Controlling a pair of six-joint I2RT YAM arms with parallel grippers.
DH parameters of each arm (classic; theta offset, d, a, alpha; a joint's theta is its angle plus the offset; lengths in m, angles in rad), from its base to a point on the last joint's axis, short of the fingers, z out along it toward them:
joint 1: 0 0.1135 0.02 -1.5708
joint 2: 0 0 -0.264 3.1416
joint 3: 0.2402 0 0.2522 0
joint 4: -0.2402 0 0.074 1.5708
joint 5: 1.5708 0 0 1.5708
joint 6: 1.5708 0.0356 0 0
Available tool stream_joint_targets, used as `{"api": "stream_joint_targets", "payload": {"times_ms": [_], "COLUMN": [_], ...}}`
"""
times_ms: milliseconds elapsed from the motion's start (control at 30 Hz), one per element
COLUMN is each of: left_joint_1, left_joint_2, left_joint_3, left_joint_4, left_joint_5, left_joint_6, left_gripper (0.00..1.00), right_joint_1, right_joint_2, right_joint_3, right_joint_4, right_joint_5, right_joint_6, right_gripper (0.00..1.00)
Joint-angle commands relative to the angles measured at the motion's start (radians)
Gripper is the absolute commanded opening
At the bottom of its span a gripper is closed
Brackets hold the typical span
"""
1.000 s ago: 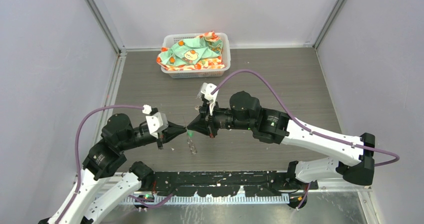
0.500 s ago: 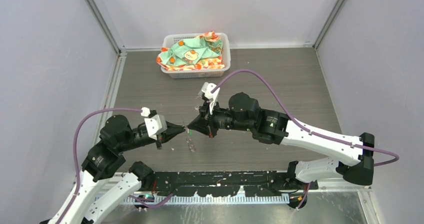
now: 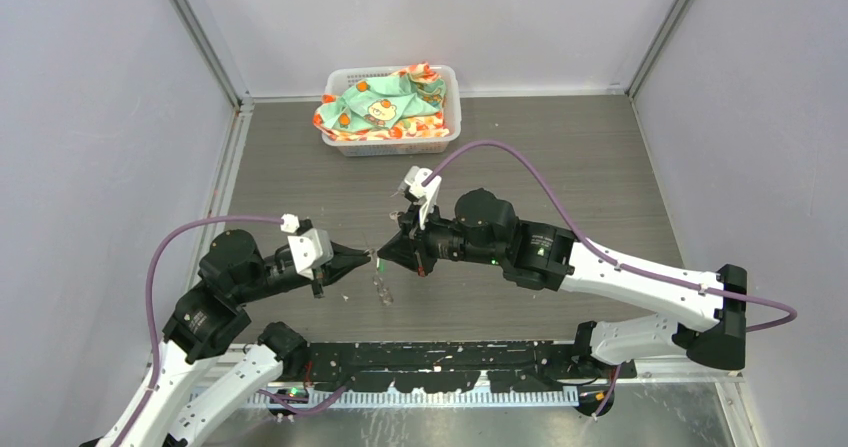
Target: Put the keys on the keyring
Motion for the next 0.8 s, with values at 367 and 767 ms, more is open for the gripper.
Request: {"api": "stream_joint_targets", "payload": {"times_ms": [367,767], "left_joint_1": [-0.004,-0.003], "left_joint_2": [-0.004,0.02], "left_joint_3": [0.025,0.062], "left_joint_4": [0.13,0.159], "left_joint_5": [0.066,0.164], "left_joint_6": [-0.097,-0.17], "left_gripper": [0.0,0.0], "right_joint_1": [-0.037,-0.127], "right_joint_2": [-0.042,-0.127], "right_joint_3": [-0.097,-0.085], "right_joint_4": [0.119,0.083], "right_joint_5": [0.045,-0.153], "right_joint_6": [0.051,0.017], "right_gripper": [0.01,0.48]}}
